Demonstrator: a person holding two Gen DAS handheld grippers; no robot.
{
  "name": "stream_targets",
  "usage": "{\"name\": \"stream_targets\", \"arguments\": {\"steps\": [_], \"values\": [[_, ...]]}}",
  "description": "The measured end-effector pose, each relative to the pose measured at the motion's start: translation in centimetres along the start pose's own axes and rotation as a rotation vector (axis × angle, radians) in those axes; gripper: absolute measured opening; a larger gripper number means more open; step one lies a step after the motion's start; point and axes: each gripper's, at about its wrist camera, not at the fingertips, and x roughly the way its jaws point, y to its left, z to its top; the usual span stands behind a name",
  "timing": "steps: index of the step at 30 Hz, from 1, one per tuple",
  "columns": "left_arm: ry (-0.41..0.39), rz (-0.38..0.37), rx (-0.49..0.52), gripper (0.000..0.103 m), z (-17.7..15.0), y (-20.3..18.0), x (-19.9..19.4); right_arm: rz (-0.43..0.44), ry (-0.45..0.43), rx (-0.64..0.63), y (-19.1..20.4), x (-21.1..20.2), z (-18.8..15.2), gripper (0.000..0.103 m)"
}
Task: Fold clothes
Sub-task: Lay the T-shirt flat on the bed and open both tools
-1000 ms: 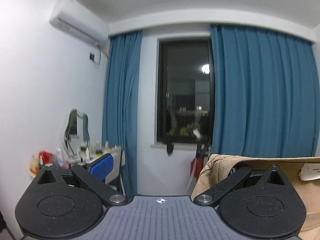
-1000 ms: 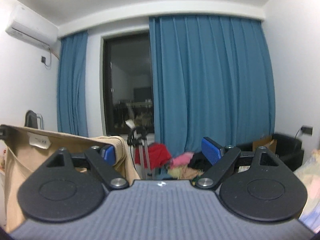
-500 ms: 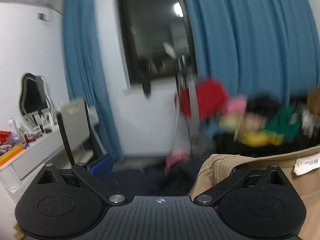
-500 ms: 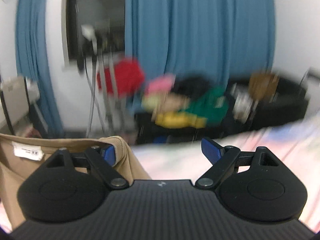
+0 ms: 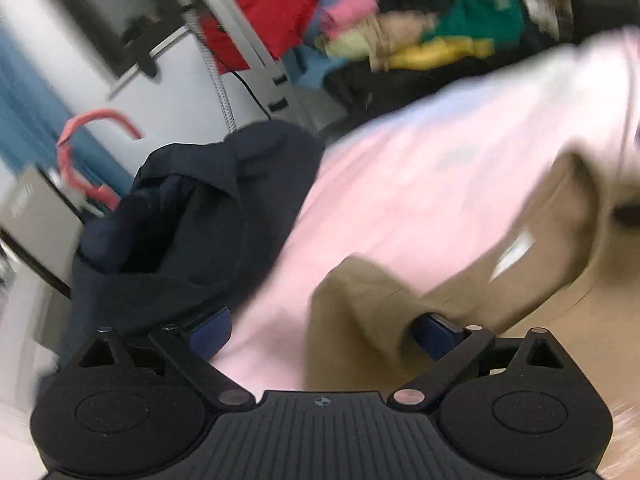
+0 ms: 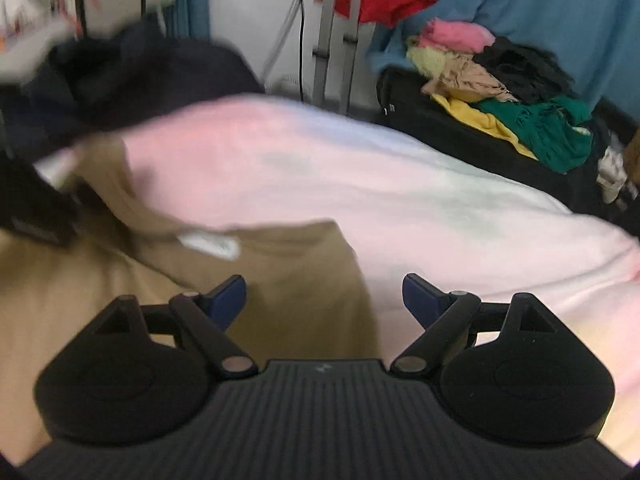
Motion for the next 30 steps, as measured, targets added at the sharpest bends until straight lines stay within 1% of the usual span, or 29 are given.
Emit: {"name": "stream_targets", "arguments": {"steps": [1,2,3,6,8,9,14,17,20,21,24,26,27,28,30], "values": [[-0.044,-0.049,-0.059,0.099,-0.5,0.5,-1.1,0.017,-0.031,0.039,-0.1,-0.7,-0.2,0.087],[-0.088,-0.094,-0.096,0.103,-1.1,1.0,-2.3,0.035,-0.062,0.078,-0.1,-1.5,-0.4,0.087],[-0.139,-0.118,-0.119,0.103,-1.8,1.2,-3.5,0.033,-0.091,0.122,-0.1,-2.8,-1.1,0.087],[-0.285,-0.081,-0.162,0.103,-4.8,1.1,-8.1,0.024,-0.178,0.255,0.1,-6.7,-3.3,0.087],[-0.345,-0.105,-0.219,0.103,-8.0,1.4,-10.8,0.001,-0.226,0.266,1.1,-9.4,-5.3,0.087],[-0.353,-0.11,-0.235,0.103,-9.3,1.0,-12.2,-0.01,-0.251,0.271,1.6,-10.8,-6.3,0.087],[-0.423,-0.117,-0.337,0.103,-18.3,0.2,-19.6,-0.024,-0.334,0.313,3.7,-18.0,-10.5,0.087],[-0.448,-0.081,-0.371,0.103,-23.6,-0.3,-24.1,-0.04,-0.39,0.295,6.0,-22.6,-13.8,0.087],[-0.467,-0.034,-0.358,0.103,-29.3,-0.8,-28.4,-0.062,-0.438,0.268,8.0,-25.7,-17.7,0.087],[-0.475,-0.021,-0.351,0.103,-31.2,-1.1,-29.1,-0.063,-0.451,0.268,8.6,-26.5,-18.9,0.087],[-0.431,-0.042,-0.399,0.103,-34.9,-0.8,-30.7,-0.047,-0.482,0.296,10.1,-28.1,-23.3,0.087],[-0.417,-0.09,-0.467,0.103,-36.4,-0.6,-31.5,-0.024,-0.469,0.323,10.6,-28.3,-25.4,0.087],[-0.411,-0.111,-0.481,0.102,-36.8,-0.5,-31.6,-0.013,-0.463,0.33,10.7,-28.3,-26.2,0.087],[-0.398,-0.121,-0.49,0.102,-36.9,-0.6,-31.7,-0.012,-0.453,0.331,10.9,-28.2,-26.6,0.087],[-0.391,-0.109,-0.494,0.101,-36.9,-0.4,-31.5,-0.011,-0.44,0.323,11.1,-28.0,-27.2,0.087]]}}
